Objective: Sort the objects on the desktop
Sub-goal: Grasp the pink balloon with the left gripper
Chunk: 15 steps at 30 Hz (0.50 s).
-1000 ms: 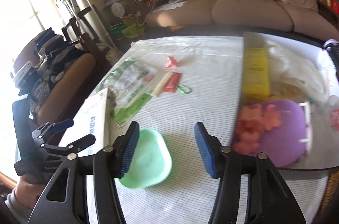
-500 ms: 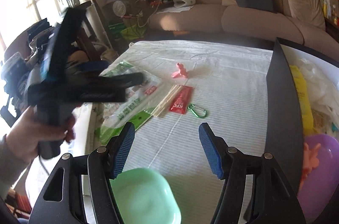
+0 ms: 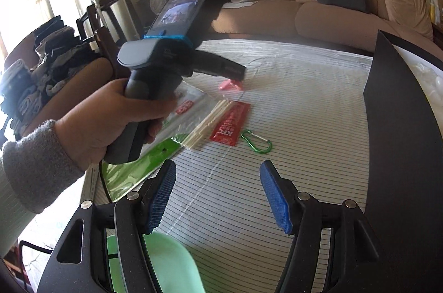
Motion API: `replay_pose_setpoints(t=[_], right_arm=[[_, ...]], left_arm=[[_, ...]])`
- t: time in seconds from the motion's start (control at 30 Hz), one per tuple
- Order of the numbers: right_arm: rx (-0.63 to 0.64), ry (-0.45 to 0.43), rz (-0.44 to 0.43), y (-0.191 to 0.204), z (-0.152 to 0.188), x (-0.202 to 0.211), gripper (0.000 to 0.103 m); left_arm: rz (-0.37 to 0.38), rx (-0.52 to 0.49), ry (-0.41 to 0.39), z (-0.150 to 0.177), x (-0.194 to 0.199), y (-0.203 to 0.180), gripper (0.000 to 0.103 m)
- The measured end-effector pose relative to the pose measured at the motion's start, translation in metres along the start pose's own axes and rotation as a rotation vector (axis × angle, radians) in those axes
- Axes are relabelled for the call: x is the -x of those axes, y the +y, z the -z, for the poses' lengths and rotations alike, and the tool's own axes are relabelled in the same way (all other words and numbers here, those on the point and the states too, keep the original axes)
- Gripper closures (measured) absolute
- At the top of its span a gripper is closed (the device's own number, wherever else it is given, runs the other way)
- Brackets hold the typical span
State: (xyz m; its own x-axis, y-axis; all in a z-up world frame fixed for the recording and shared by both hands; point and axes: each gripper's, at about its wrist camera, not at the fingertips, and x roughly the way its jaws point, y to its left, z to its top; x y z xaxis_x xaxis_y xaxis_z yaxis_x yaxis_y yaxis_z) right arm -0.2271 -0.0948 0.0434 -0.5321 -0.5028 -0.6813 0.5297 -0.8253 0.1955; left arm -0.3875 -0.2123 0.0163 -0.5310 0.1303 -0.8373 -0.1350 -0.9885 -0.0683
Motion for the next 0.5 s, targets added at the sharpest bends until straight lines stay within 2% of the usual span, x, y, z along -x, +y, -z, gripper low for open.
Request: replay_pose_setpoints(t=[0.1, 0.2, 0.33, 0.5], right_arm=[[-0.019, 0.009, 0.013, -0.004, 0.003, -0.004, 0.037], [-0.048, 0.018, 0.019, -0.008, 0.003, -0.007, 0.037], [-0.056, 0.013, 0.035, -0.007, -0.004, -0.008, 0.037], [-0.110, 0.012, 0.032, -0.010, -0.019, -0.017, 0.037]], left_arm=[[0.034, -0.001, -0.013, 0.004, 0.008, -0.001, 0.098], [0.076, 0.023, -0.036, 0.008, 0.028, 0.002, 0.098], [0.106, 0.006, -0.053, 0.015, 0.057, 0.007, 0.098], [0.146, 0.039, -0.066, 0.033, 0.100, 0.031, 0.098]])
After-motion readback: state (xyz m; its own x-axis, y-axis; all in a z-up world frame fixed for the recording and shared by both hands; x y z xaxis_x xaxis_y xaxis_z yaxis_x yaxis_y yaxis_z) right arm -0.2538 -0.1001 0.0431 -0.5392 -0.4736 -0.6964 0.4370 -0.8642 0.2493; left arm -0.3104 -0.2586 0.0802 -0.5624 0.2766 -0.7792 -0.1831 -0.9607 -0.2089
